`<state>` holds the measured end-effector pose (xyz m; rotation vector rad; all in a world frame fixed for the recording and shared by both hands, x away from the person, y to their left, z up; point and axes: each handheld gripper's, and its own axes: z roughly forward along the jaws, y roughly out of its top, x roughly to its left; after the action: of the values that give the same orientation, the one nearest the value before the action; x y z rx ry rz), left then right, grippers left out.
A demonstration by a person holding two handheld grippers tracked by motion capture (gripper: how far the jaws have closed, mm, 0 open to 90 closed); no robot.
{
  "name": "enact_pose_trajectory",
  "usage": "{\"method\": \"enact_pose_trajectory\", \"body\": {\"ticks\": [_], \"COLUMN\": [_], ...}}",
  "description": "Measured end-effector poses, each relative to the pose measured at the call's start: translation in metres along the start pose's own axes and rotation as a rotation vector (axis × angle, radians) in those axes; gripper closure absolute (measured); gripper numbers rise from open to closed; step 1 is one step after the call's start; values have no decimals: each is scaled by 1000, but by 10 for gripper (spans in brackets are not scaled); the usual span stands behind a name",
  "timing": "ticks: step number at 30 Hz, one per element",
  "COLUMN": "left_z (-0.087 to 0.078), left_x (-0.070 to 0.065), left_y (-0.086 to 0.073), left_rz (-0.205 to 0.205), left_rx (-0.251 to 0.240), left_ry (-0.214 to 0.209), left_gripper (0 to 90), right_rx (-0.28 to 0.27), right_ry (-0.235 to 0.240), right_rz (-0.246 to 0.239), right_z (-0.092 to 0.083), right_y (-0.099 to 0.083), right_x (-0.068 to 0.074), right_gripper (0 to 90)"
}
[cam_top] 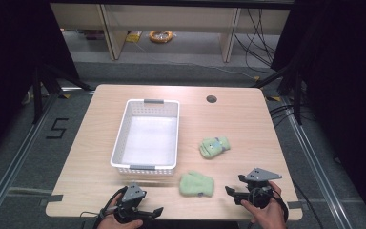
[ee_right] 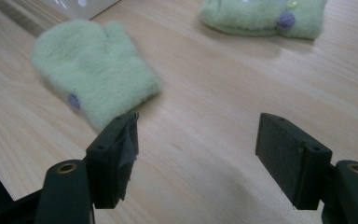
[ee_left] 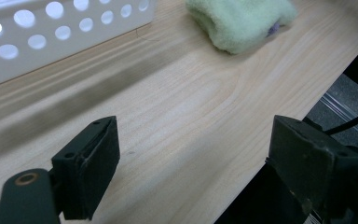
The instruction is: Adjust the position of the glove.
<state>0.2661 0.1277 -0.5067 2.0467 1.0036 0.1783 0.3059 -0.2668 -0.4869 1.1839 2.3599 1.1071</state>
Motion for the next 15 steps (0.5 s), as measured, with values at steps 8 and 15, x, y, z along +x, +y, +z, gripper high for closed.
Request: {"method": "enact_pose_trajectory", "body": {"ticks": [8,15], "left_z": [0,1], "left_x": [0,-1], "left_y": [0,1], "left_rz": [1,-4], "left_rx": [-1,-2], "left_ry": [1,-13], "left_gripper": [159,163], "right_rx": [7,9], "right_ry": [5,22], "right_rz": [-9,-8], "right_z": [0,0], "right_y": [0,1], "right_x": [1,1], "right_gripper": [310,323]}}
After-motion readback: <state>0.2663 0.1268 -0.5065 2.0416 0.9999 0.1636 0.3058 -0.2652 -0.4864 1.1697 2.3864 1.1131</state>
